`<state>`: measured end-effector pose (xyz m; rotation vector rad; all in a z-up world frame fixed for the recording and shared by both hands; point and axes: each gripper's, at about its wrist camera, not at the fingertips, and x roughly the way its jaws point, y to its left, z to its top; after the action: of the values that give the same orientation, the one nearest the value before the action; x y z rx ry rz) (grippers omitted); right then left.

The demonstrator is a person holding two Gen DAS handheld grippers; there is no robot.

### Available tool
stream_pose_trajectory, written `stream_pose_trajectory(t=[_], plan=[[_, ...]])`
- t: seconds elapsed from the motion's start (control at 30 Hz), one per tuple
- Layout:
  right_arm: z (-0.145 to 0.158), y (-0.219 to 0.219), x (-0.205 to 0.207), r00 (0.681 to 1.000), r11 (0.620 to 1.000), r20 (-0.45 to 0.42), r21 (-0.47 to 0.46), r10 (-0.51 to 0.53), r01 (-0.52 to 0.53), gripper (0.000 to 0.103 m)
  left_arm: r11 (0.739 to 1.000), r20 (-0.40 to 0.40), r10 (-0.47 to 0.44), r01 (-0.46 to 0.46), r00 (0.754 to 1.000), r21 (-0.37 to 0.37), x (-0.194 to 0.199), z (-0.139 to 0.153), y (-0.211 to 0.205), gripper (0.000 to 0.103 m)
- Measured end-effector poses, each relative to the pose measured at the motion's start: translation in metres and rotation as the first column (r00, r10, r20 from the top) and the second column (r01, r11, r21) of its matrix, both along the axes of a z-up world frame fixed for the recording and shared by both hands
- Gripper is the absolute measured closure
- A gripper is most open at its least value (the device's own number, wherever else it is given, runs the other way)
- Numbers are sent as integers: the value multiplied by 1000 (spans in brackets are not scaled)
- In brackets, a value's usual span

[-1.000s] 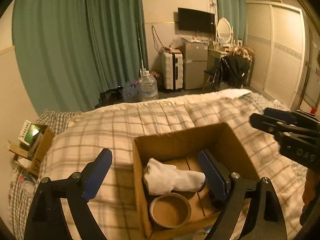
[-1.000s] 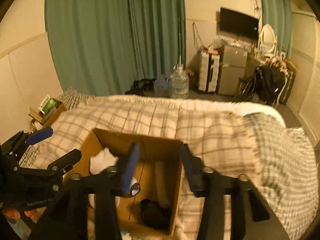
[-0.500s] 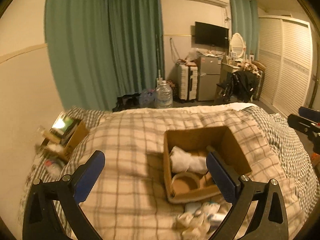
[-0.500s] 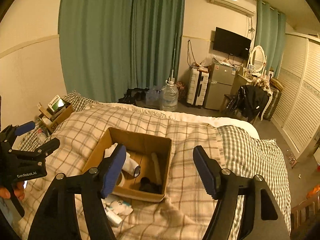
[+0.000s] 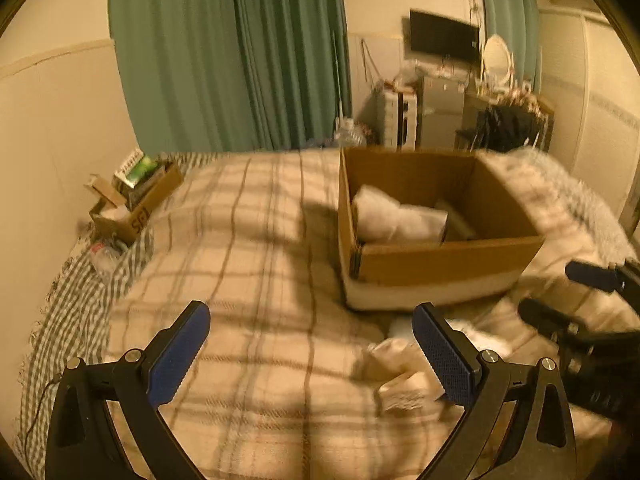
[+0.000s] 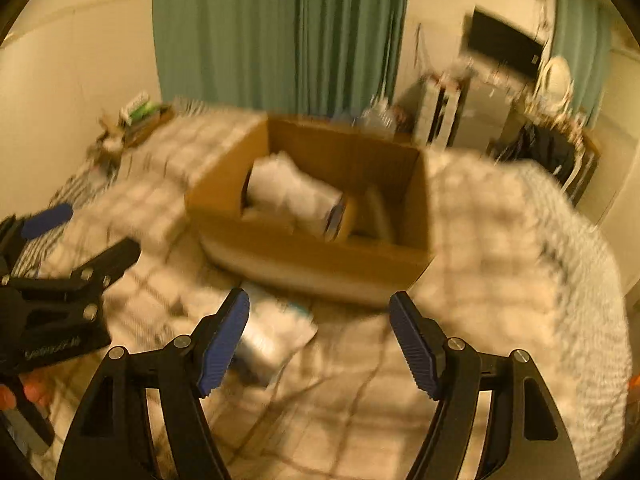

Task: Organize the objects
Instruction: 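Grasp the lace cloth with the left tool while the right tool grasps the blue tissue pack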

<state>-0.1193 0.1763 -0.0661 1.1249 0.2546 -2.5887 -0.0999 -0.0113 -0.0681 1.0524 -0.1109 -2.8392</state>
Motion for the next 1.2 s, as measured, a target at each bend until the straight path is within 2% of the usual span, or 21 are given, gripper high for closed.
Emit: stream_pose_trajectory(t=[0.13, 0.17, 0.27, 0.37, 0.43, 0.63, 0.67, 0.77, 0.87, 0.93, 1.03, 1.1, 1.2], plan=[[-33, -14, -5, 995, 998, 86, 33, 46, -49, 31, 999, 43, -13, 11, 999, 36, -4, -15, -5, 0], [-38, -17, -6, 993, 998, 102, 32, 52, -55, 34, 999, 48, -15, 13, 999, 38, -4, -17, -5, 0], [-50, -27, -8, 981, 994, 163, 20, 101, -106, 69, 999, 55, -17, 15, 998, 35, -4, -22, -3, 0], [-47, -28, -2, 982, 993, 149, 24, 114, -119, 77, 998, 72, -36, 33, 997, 53, -5, -26, -2, 0], [-39, -23, 1, 985, 994, 135, -2, 109, -109, 78, 997, 83, -51, 46, 995, 61, -4, -29, 2, 0], [-4, 8, 6, 999, 1000, 36, -2, 10, -10, 79, 991, 128, -106, 93, 986, 101, -7, -34, 17, 3], [-1, 13, 6, 1000, 1000, 27, -5, -8, 8, 79, 989, 141, -112, 96, 984, 115, -9, -36, 18, 6], [2, 28, 3, 999, 999, 14, -5, -51, 51, 79, 983, 182, -140, 115, 973, 140, -14, -45, 29, 7], [-1, 38, -2, 997, 997, 26, -26, -74, 74, 79, 980, 217, -183, 160, 959, 122, -16, -56, 47, 9], [-3, 41, -4, 996, 996, 33, -34, -81, 82, 79, 972, 249, -221, 193, 943, 132, -19, -65, 59, 17], [-4, 45, -4, 996, 995, 38, -45, -83, 85, 79, 968, 306, -243, 212, 920, 132, -22, -81, 69, 35], [-4, 46, -3, 996, 995, 38, -51, -82, 84, 79, 969, 328, -244, 213, 913, 129, -23, -86, 70, 66], [-5, 45, -1, 996, 995, 38, -49, -80, 82, 79, 967, 316, -249, 217, 916, 135, -19, -82, 69, 78]])
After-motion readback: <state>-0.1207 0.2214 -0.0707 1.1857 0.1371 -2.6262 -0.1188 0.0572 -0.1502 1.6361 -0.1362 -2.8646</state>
